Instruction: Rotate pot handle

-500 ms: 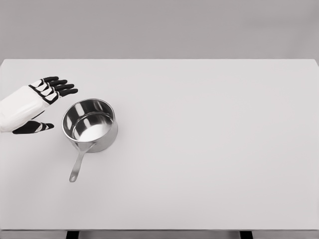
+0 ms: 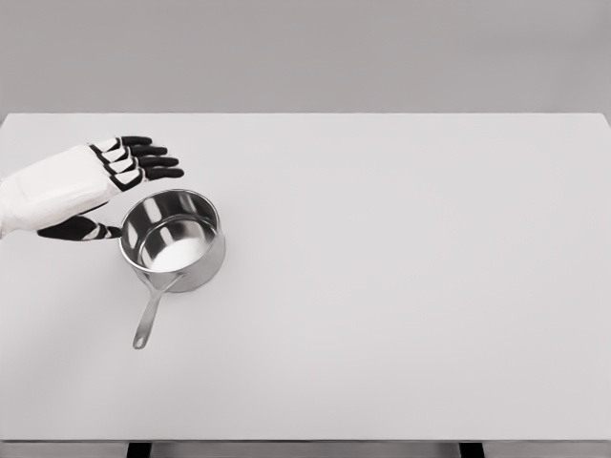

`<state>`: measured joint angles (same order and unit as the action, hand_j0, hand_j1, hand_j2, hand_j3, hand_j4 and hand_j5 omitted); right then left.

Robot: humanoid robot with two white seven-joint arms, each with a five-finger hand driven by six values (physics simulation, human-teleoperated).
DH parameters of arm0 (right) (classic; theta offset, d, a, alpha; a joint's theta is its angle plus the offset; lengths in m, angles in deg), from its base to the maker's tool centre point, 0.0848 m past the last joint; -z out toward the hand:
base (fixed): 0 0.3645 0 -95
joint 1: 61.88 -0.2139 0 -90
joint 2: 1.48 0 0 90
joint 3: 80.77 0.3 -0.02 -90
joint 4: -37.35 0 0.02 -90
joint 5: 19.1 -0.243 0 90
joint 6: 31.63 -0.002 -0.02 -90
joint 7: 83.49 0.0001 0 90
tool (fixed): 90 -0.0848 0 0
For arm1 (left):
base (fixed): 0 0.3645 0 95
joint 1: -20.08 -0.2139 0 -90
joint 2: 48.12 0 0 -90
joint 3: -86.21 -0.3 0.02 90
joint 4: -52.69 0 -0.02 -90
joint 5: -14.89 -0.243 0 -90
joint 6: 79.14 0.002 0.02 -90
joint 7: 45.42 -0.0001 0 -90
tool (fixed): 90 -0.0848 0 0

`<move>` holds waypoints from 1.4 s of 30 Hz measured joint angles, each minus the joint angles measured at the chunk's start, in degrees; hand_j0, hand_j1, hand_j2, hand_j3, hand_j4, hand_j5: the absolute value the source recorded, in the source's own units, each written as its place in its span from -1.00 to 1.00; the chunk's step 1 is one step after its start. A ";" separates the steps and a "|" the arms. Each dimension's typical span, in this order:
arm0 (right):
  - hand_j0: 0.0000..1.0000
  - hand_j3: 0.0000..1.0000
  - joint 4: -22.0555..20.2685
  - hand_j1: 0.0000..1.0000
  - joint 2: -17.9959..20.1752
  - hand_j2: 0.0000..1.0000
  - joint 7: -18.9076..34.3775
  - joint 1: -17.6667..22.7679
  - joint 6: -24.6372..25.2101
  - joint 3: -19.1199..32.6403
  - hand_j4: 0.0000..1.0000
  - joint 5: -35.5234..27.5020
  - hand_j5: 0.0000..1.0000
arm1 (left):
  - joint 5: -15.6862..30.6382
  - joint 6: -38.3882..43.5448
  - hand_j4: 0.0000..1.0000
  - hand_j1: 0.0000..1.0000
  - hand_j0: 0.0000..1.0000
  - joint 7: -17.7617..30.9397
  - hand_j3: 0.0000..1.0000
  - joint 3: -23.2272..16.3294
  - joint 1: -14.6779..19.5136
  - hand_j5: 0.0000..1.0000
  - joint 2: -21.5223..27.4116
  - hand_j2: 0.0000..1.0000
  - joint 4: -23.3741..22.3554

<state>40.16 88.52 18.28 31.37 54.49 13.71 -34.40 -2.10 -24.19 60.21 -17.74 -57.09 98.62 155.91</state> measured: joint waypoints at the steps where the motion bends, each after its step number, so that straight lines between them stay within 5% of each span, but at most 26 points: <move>1: 1.00 1.00 0.00 1.00 0.00 1.00 0.00 0.00 -0.01 0.00 1.00 0.00 1.00 | 0.53 -0.01 1.00 1.00 1.00 -0.02 1.00 -1.96 0.09 1.00 0.73 1.00 0.01; 8: 1.00 1.00 0.00 1.00 0.00 1.00 0.00 0.00 -0.01 0.00 1.00 0.00 1.00 | 1.75 -0.03 1.00 1.00 1.00 -0.28 1.00 -8.25 0.18 1.00 1.47 1.00 0.05; 42: 1.00 1.00 0.00 1.00 0.00 1.00 0.00 0.00 -0.01 0.00 1.00 0.00 1.00 | 1.37 -0.02 1.00 1.00 1.00 -0.58 1.00 -17.31 1.58 1.00 -2.69 1.00 0.18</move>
<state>40.16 88.52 18.28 31.37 54.49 13.71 -34.41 -0.73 -24.21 59.62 -35.05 -55.51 95.92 156.09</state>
